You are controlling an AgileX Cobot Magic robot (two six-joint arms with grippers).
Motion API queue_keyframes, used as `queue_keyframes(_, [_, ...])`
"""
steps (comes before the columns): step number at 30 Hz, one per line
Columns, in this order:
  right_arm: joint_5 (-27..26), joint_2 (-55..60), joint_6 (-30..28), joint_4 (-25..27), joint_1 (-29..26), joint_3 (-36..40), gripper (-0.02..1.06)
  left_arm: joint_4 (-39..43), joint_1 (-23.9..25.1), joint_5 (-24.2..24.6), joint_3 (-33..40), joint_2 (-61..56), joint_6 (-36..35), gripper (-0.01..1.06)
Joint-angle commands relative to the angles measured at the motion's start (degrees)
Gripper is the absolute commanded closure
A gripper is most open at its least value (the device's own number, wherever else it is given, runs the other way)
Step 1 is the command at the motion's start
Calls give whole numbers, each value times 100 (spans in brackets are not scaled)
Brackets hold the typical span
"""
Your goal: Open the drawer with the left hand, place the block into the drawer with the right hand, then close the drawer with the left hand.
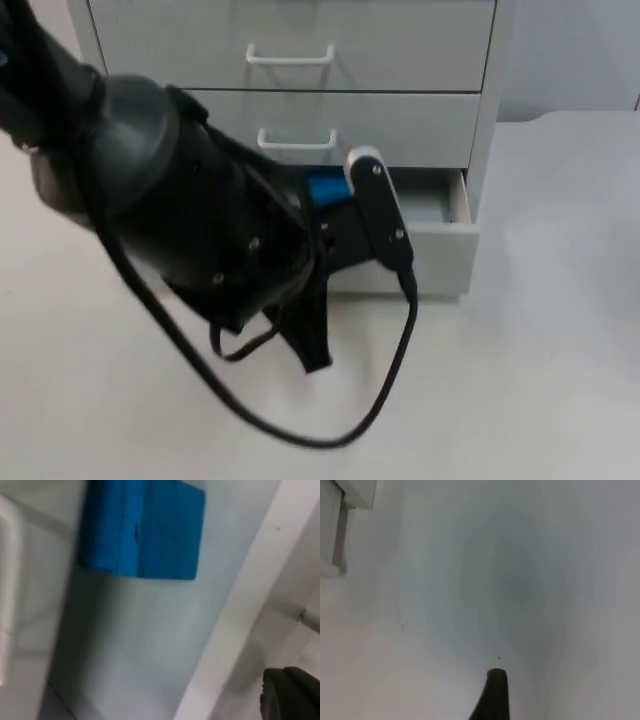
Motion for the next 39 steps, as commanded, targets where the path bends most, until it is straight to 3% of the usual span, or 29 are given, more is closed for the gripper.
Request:
queue_keyframes(1, [-30, -45, -25, -16, -16, 6, 34, 44, 144, 113, -217, 43, 41, 105])
queue_keyframes(10, [-82, -45, -23, -16, -16, 6, 34, 44, 706, -67, -890, 511, 201, 105])
queue_keyframes(20, [-120, -45, -23, -16, -16, 6, 34, 44, 946, -30, -1366, 655, 63, 105])
queue_keyframes(33, [-120, -45, -23, -16, -16, 6, 34, 24, 768, 412, -1418, 716, 14, 105])
queue_keyframes(39, [-118, -45, -48, -16, -16, 6, 34, -869, 205, 403, -695, 81, 207, 105])
